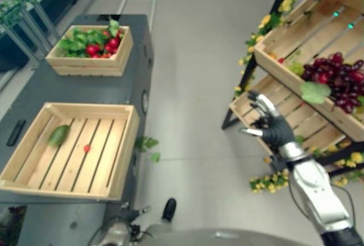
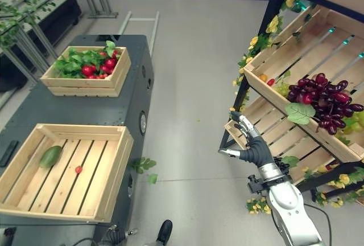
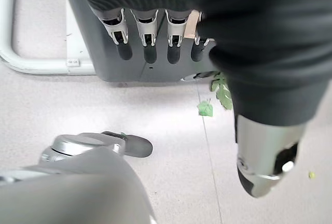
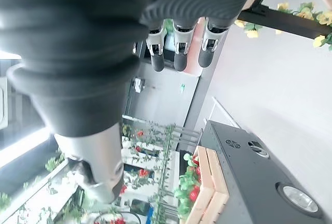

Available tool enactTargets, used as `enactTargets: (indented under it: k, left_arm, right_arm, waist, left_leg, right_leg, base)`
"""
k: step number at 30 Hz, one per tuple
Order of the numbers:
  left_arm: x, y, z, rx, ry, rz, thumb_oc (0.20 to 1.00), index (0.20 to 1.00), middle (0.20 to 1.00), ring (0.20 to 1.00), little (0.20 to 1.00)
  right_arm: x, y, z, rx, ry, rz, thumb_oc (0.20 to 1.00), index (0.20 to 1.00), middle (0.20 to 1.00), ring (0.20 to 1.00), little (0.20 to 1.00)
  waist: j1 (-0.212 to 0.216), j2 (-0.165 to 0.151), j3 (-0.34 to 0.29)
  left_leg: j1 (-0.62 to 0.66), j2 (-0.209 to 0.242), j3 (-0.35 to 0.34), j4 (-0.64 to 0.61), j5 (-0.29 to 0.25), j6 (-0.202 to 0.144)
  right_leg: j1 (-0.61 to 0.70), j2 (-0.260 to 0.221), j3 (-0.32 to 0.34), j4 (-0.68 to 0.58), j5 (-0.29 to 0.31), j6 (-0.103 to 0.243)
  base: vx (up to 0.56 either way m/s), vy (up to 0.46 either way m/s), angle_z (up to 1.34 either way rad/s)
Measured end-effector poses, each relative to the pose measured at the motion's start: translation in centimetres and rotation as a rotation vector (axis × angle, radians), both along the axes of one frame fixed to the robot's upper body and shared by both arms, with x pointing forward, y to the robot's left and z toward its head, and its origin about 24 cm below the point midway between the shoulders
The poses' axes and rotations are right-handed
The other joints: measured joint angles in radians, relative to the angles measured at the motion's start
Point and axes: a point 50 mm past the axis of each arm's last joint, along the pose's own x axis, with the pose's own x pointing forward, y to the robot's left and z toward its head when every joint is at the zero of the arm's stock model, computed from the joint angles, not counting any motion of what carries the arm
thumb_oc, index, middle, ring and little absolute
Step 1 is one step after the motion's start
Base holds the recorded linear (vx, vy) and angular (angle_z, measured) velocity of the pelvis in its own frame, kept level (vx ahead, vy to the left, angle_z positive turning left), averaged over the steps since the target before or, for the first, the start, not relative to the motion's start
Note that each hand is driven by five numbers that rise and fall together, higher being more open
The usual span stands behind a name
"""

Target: Pick up the fruits from the basket on one side to the basket on the other side

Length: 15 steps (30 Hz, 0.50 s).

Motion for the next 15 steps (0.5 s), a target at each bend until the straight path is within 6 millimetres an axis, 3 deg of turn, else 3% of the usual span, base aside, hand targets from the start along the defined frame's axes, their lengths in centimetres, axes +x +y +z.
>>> enactTargets:
  k: [2,4,7,12,13,15]
  left_arm:
    - [0.3,-0.2,0.1,-0.009,-0.025,0.012,1.000,1.000,1.000,1.000,1.000]
    - [0.5,-0.9,0.1,-0.037,-0.048,0.044,1.000,1.000,1.000,1.000,1.000]
    - [0.4,-1.1,0.1,-0.072,-0.077,0.120,1.000,1.000,1.000,1.000,1.000]
    - [0.7,-1.1,0.1,-0.108,-0.103,0.184,1.000,1.000,1.000,1.000,1.000]
    - [0.8,-0.9,0.2,-0.109,-0.105,0.196,1.000,1.000,1.000,1.000,1.000]
    - [0.0,0.0,0.0,-0.093,-0.080,0.221,1.000,1.000,1.000,1.000,1.000]
  right_arm:
    - [-0.2,-0.5,-1.3,-0.042,0.063,-0.009,1.000,1.000,1.000,1.000,1.000]
    - [-0.4,-1.4,-3.5,-0.072,0.153,-0.058,1.000,1.000,1.000,1.000,1.000]
    - [-0.6,-1.6,-5.1,-0.092,0.214,-0.074,1.000,1.000,1.000,1.000,1.000]
    - [-1.3,-2.9,-7.5,-0.144,0.317,-0.132,1.000,1.000,1.000,1.000,1.000]
    - [-1.5,-2.9,-7.8,-0.148,0.329,-0.135,1.000,1.000,1.000,1.000,1.000]
    - [-2.0,-2.9,-8.7,-0.155,0.362,-0.150,1.000,1.000,1.000,1.000,1.000]
  waist:
    - [0.019,0.004,-0.001]
    - [0.006,0.004,0.003]
    - [0.033,0.016,0.020]
    - [0.051,0.036,0.049]
    - [0.053,0.031,0.051]
    - [0.051,-0.001,0.064]
  left_leg:
    - [-0.013,0.007,0.004,0.010,0.001,-0.013]
    - [-0.034,-0.010,0.005,0.039,0.012,-0.013]
    - [-0.035,-0.003,-0.012,0.039,0.017,-0.023]
    - [-0.044,0.000,-0.009,0.063,0.003,-0.026]
    - [-0.053,-0.003,0.022,0.079,-0.016,-0.025]
    - [-0.064,-0.040,0.171,0.113,-0.020,-0.024]
  right_leg:
    - [0.006,0.009,-0.021,-0.012,0.008,-0.009]
    - [0.024,0.013,-0.075,-0.036,0.011,-0.017]
    - [0.041,0.043,-0.090,-0.040,0.017,-0.028]
    - [0.076,0.045,-0.170,-0.073,0.034,-0.056]
    - [0.081,0.034,-0.185,-0.085,0.035,-0.057]
    - [0.091,-0.007,-0.231,-0.095,0.035,-0.057]
  base:
    - [-0.13,-0.211,0.38]
    - [-0.11,-0.200,0.89]
    - [-0.11,-0.205,0.62]
    - [-0.14,-0.099,0.50]
    - [-0.17,-0.051,0.56]
    - [-0.15,-0.030,0.51]
